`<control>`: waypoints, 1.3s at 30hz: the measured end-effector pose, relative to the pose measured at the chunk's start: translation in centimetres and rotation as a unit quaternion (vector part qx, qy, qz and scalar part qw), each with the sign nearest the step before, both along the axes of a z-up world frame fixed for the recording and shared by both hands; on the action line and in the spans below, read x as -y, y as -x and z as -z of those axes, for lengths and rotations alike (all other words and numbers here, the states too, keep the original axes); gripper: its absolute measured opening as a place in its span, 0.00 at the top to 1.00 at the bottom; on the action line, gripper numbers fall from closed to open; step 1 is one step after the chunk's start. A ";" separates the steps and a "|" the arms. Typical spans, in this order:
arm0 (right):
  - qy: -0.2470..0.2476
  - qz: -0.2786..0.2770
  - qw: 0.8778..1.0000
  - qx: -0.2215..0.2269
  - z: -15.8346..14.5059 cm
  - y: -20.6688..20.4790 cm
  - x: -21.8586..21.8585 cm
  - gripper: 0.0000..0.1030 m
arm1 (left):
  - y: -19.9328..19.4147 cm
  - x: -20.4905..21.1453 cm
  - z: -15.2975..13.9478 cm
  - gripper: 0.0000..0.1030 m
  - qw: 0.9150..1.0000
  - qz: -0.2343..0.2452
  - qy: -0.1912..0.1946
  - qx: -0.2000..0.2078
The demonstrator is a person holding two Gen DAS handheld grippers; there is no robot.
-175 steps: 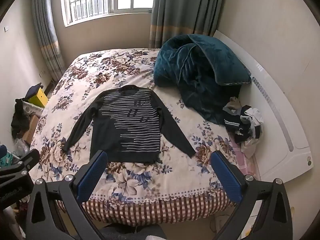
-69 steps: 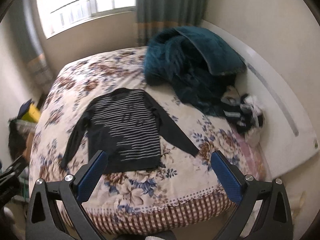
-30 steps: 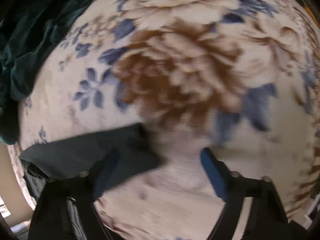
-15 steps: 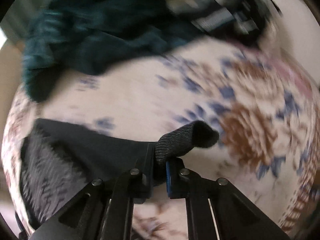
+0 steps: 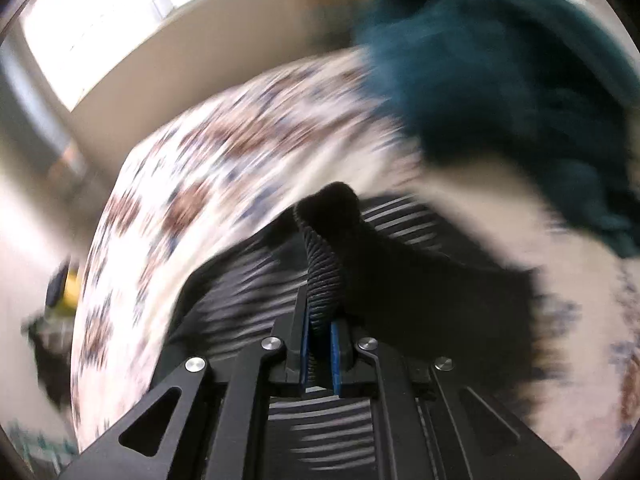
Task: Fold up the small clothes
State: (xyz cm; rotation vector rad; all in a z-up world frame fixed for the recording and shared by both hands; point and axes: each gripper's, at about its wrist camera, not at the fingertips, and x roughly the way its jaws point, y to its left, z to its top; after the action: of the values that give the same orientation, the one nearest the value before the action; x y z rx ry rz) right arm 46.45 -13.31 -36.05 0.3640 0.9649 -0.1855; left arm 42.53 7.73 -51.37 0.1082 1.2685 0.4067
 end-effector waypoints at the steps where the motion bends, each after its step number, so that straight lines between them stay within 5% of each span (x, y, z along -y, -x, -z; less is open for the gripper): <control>1: 0.008 -0.024 1.000 -0.006 1.1 -1.1 -2.9 0.92 | -0.1 -0.8 0.2 0.00 1.000 -0.003 -0.003 0.001; 7: 0.054 -0.162 0.983 -0.063 9.1 -3.3 -18.9 0.92 | -0.2 -5.9 2.1 0.00 0.999 -0.039 -0.007 -0.011; 13: 0.043 -0.190 0.972 -0.135 14.1 -2.8 -19.6 0.89 | 0.4 -9.0 2.8 0.00 0.998 -0.063 0.007 -0.019; 16: -0.017 -0.186 0.971 -0.149 14.6 -2.5 -16.4 0.48 | 0.8 -9.7 2.2 0.00 0.997 -0.066 0.024 -0.012; 17: -0.024 -0.170 0.974 -0.146 14.1 -1.7 -14.8 0.26 | 1.3 -10.1 1.9 0.00 0.997 -0.072 0.035 -0.010; 20: 0.015 -0.119 0.984 -0.133 12.3 1.8 -9.8 0.18 | 2.7 -11.5 1.6 0.00 0.990 -0.108 0.089 -0.017; 26: 0.113 -0.008 0.977 -0.179 12.4 7.9 -1.5 0.09 | 6.8 -15.9 2.5 0.00 0.958 -0.205 0.198 -0.035; 28: 0.132 0.001 0.974 -0.184 12.7 9.6 0.0 0.09 | 7.8 -17.5 3.5 0.00 0.936 -0.242 0.252 -0.031; 30: 0.135 0.007 0.972 -0.190 13.0 10.5 1.1 0.09 | 8.5 -19.2 4.7 0.00 0.906 -0.282 0.315 -0.019; 35: 0.117 0.018 0.971 -0.206 14.6 12.1 2.5 0.09 | 9.3 -21.8 6.5 0.00 0.851 -0.354 0.388 0.008; 37: 0.106 0.023 0.971 -0.215 15.3 12.5 2.6 0.09 | 10.4 -22.1 5.9 0.00 0.840 -0.357 0.410 0.008; 39: 0.096 0.024 0.969 -0.224 15.8 13.2 2.5 0.09 | 12.7 -21.8 4.6 0.01 0.846 -0.351 0.401 0.009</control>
State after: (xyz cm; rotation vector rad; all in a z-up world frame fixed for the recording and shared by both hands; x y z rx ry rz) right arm 33.24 -15.80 -51.81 0.1668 1.3719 -0.4160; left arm 29.83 29.50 -55.92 -1.1027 1.3396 0.4586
